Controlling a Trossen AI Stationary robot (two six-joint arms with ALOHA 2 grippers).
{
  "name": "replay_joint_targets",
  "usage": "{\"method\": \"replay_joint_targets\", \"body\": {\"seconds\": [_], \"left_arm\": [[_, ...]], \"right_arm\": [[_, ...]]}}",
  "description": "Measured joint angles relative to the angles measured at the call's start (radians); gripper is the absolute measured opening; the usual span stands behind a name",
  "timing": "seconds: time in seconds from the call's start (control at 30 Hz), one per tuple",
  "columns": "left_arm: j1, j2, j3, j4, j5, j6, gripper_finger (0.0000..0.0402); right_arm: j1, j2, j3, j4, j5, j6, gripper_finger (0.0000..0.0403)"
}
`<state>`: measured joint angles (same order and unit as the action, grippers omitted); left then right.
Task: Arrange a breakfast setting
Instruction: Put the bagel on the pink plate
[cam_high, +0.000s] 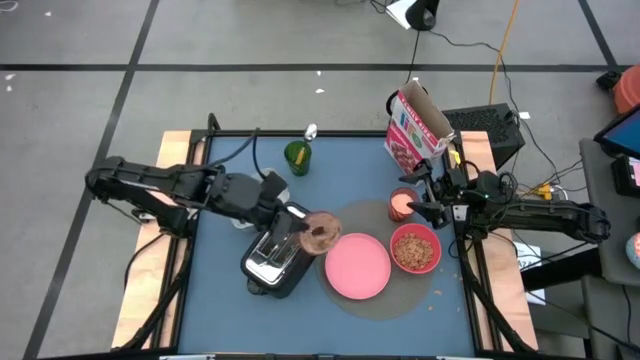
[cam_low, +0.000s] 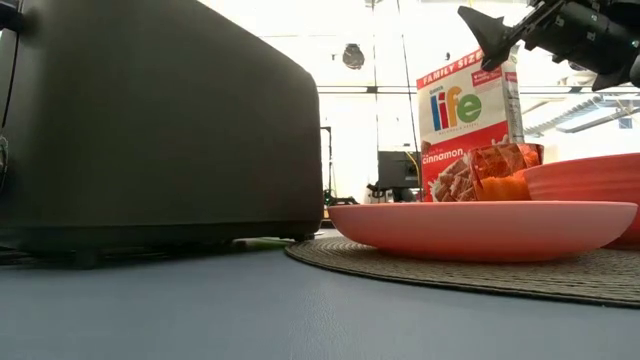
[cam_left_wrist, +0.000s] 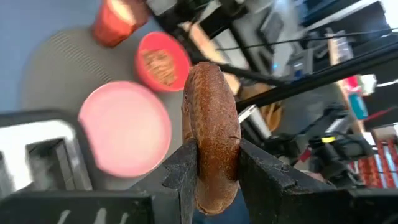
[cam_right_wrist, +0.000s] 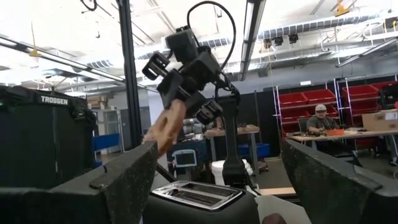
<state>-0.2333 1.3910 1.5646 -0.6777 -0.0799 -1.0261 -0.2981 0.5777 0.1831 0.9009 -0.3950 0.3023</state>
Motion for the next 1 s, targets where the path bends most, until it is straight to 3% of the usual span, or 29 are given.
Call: {"method": "replay_joint_targets", "body": {"seconds": [0.23, 0.53, 1.0], "left_arm": [[0.004, 0.044, 0.0, 0.107, 0.001, 0.031, 0.011], [0.044, 0.098, 0.0, 0.214, 0.001, 0.116, 0.011], [0.101, 0.196, 0.0, 0.379, 0.003, 0.294, 0.011]], "right_arm": [[0.0, 0.0, 0.0, 0.0, 0.0, 0.005, 0.0336], [0.009, 0.035, 0.0, 0.007, 0.001, 0.157, 0.0336], [0.128, 0.153, 0.0, 0.096, 0.007, 0.161, 0.0336]]}}
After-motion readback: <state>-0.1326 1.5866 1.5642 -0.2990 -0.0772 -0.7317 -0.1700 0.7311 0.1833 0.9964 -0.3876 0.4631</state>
